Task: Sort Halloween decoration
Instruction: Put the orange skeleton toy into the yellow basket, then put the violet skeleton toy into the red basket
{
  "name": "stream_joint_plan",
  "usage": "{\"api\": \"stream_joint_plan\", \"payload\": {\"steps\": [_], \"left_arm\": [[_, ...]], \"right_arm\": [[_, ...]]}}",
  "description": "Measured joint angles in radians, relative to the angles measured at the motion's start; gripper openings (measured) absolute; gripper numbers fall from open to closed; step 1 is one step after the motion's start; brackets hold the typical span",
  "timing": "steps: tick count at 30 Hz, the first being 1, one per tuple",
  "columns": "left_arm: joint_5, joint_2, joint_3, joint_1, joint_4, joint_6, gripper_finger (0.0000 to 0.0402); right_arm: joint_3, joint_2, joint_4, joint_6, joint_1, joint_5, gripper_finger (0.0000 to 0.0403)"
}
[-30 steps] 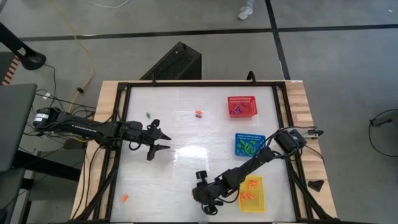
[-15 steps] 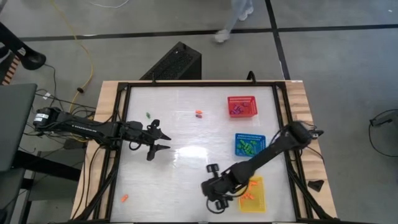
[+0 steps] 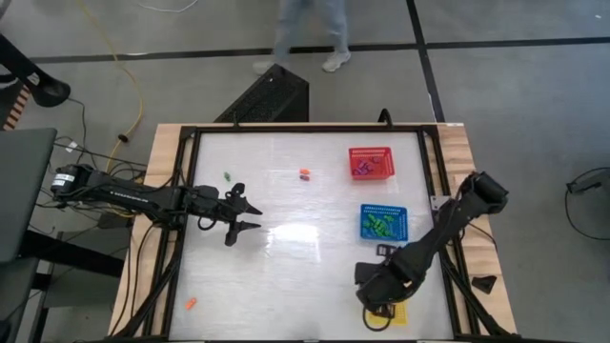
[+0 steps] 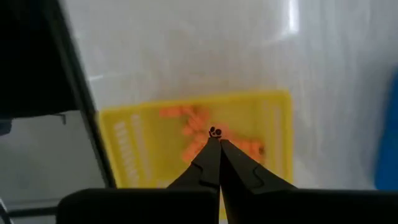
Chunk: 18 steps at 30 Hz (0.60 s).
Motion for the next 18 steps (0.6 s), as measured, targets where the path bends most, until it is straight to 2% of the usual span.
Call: {"api": "stream_joint_plan", "payload": {"steps": [3, 9, 18], "left_arm": [[0.0, 0.0, 0.0, 0.0, 0.002, -0.001, 0.0173], [0.0, 0.0, 0.0, 0.0, 0.003, -0.004, 0.0174], [0.0, 0.0, 0.0, 0.0, 0.004, -0.015, 0.0174]], "right_arm": [[-0.001, 0.007, -0.061, 0.087, 0.026, 0.018, 0.0029], [-0.001, 0.019, -0.069, 0.165, 0.035, 0.004, 0.0053], [0.0, 0.019, -0.081, 0.191, 0.033, 0.002, 0.0099]]}}
